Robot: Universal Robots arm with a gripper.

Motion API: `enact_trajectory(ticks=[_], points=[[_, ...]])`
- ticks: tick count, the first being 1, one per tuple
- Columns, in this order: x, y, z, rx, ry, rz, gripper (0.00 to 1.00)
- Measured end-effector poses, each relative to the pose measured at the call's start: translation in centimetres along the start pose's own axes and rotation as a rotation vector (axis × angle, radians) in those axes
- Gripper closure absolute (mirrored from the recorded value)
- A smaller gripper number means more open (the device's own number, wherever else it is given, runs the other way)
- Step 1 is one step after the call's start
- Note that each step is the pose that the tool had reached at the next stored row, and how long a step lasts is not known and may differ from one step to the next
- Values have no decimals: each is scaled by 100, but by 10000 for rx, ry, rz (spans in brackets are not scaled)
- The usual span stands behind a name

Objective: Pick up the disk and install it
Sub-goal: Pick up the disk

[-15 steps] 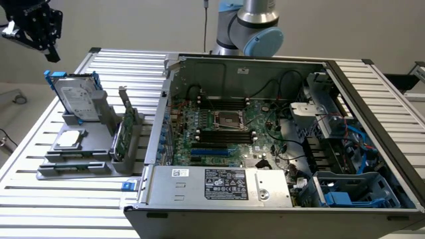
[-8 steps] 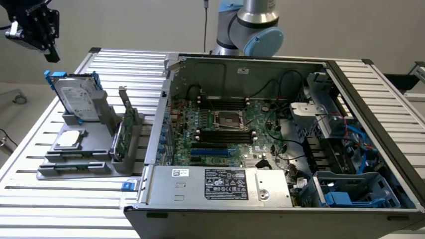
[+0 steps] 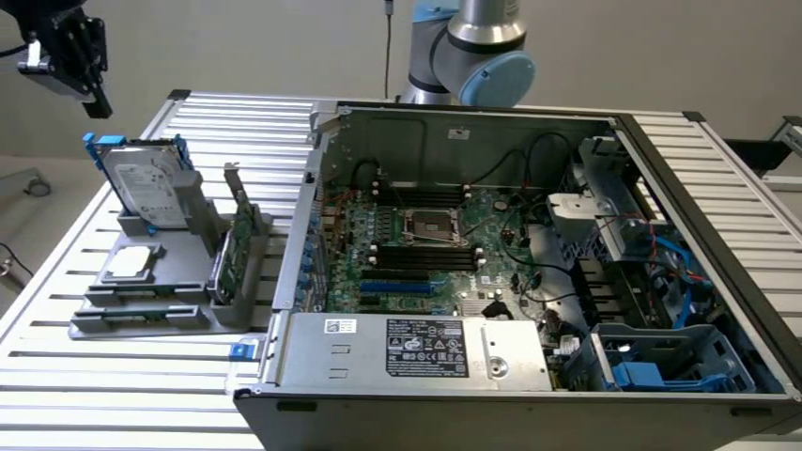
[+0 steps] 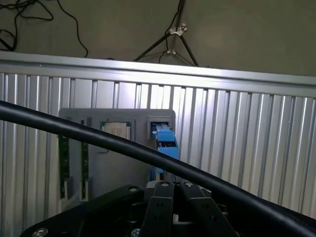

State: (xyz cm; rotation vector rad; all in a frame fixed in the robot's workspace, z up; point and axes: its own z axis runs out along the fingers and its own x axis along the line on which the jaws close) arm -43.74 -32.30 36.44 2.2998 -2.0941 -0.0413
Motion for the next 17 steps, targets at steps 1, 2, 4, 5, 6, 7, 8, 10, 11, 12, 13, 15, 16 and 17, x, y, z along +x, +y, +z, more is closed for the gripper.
enact_trajectory(ticks=[1,2,4,5,6,7,8,10,11,12,13,15,16,17], points=[[-2,1,0,0,5,-121,89],[-6,3,0,-1,8,-197,89],[-7,5,0,0,9,-228,89],[-7,6,1,4,4,-229,89],[-7,7,3,11,-3,-232,88],[-7,7,4,17,-5,-233,83],[-6,8,4,25,-3,-234,83],[-7,8,8,35,-4,-234,76],[-7,8,14,43,-3,-233,64],[-7,8,26,51,-2,-233,64],[-7,8,43,62,0,-233,58],[-7,10,80,86,1,-233,58],[-6,12,98,90,3,-234,52],[-5,15,116,94,3,-234,52]])
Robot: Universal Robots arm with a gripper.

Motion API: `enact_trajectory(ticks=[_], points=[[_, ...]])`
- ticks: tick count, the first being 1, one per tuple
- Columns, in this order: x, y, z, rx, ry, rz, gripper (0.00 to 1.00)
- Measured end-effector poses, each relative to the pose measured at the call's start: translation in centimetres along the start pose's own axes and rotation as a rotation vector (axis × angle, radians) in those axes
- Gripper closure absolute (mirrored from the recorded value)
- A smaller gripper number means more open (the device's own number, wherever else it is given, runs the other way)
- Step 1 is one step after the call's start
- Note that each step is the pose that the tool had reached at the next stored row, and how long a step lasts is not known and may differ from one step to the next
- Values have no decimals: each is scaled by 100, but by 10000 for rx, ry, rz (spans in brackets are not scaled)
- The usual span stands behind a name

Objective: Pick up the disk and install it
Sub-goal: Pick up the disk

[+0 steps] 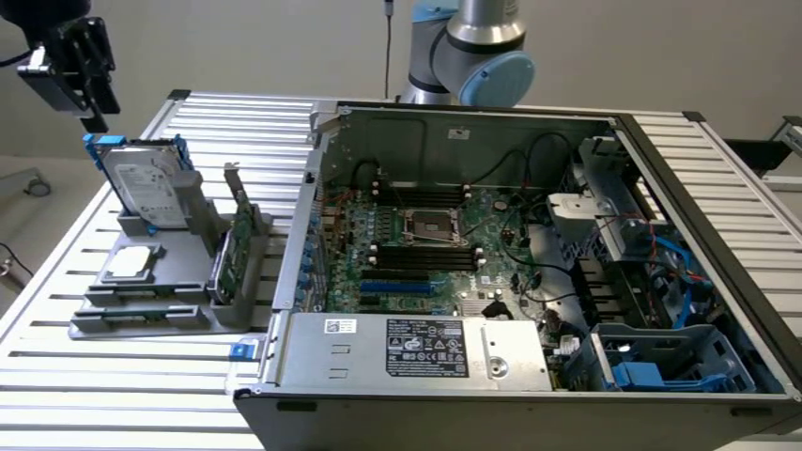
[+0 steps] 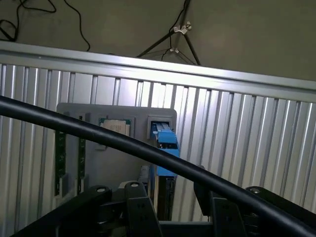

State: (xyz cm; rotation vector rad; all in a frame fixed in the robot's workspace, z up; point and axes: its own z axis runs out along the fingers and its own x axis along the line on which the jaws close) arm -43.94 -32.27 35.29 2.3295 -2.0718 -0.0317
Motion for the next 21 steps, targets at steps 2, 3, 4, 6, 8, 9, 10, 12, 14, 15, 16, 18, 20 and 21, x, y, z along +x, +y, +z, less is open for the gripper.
enact_trajectory(ticks=[2,3,4,6,8,9,10,12,14,15,16,18,20,21], points=[[3,7,37,5,0,2,52],[7,10,54,5,1,2,52],[11,13,74,5,1,1,52],[18,22,110,4,1,1,52],[27,28,147,5,1,1,52],[32,30,164,5,1,1,52],[37,31,182,5,1,1,52],[44,32,219,5,1,1,52],[49,32,256,4,1,2,52],[50,31,274,6,1,1,52],[50,30,292,6,1,1,52],[50,29,328,7,1,1,52],[50,28,365,5,1,0,52],[50,28,384,6,1,-1,52]])
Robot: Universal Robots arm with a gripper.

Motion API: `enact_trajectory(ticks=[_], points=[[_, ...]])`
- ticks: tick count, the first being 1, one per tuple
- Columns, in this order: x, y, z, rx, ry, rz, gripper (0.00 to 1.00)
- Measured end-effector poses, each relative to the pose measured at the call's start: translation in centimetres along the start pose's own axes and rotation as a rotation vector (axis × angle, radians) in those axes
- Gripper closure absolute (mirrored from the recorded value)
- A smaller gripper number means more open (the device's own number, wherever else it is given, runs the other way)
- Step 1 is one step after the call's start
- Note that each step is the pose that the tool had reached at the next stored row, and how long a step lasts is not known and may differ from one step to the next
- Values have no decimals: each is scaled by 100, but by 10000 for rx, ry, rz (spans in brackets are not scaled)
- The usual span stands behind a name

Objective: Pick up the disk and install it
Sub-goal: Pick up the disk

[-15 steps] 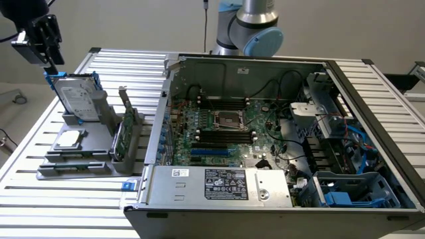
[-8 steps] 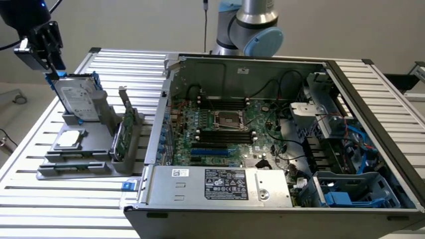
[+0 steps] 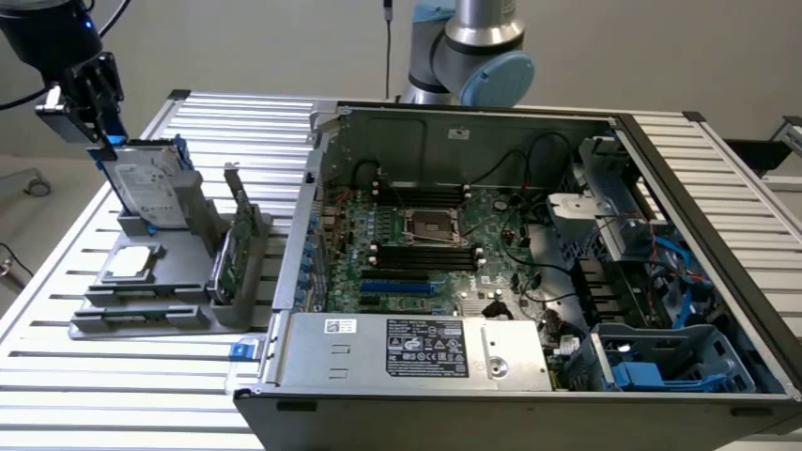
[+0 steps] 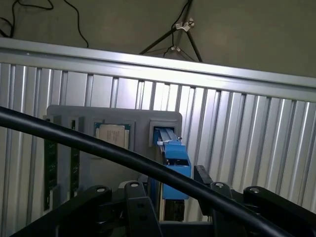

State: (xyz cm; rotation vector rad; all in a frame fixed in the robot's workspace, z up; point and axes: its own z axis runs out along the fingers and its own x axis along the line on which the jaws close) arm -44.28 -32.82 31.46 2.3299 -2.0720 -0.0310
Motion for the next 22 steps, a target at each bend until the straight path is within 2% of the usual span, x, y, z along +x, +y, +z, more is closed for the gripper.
enact_trajectory(ticks=[8,11,15,17,22], points=[[-6,12,146,16,3,-12,52],[-25,17,198,85,11,-18,52],[-42,27,247,252,31,-20,52],[-42,29,257,270,33,-22,52],[-43,34,279,269,41,-20,52]])
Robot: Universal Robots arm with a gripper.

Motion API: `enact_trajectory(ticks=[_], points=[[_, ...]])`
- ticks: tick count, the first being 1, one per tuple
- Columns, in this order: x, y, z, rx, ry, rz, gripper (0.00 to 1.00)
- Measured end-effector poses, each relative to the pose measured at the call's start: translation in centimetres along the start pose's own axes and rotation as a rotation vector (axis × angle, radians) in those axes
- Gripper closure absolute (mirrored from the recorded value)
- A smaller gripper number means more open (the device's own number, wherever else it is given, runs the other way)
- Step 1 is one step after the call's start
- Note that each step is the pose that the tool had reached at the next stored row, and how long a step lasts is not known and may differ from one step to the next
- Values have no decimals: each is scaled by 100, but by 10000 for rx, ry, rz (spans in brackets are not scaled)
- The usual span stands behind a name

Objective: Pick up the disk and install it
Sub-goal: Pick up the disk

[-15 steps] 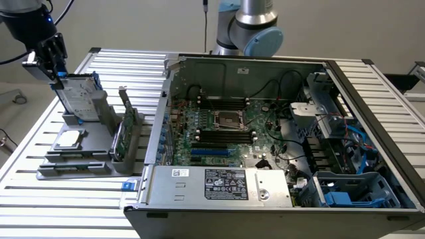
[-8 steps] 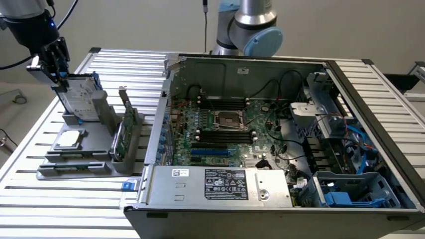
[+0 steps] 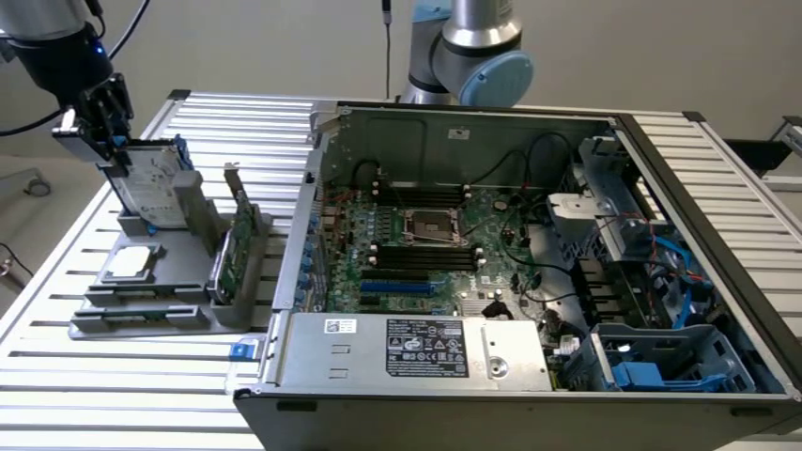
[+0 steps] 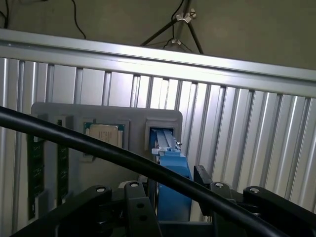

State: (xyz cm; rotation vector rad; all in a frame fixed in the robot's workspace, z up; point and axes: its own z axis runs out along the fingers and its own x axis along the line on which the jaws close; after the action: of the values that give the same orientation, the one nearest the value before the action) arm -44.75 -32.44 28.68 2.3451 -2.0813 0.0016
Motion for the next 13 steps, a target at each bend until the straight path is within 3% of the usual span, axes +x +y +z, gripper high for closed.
enact_trajectory(ticks=[10,13], points=[[0,0,19,0,12,0,54],[0,0,20,-2,21,0,66]])
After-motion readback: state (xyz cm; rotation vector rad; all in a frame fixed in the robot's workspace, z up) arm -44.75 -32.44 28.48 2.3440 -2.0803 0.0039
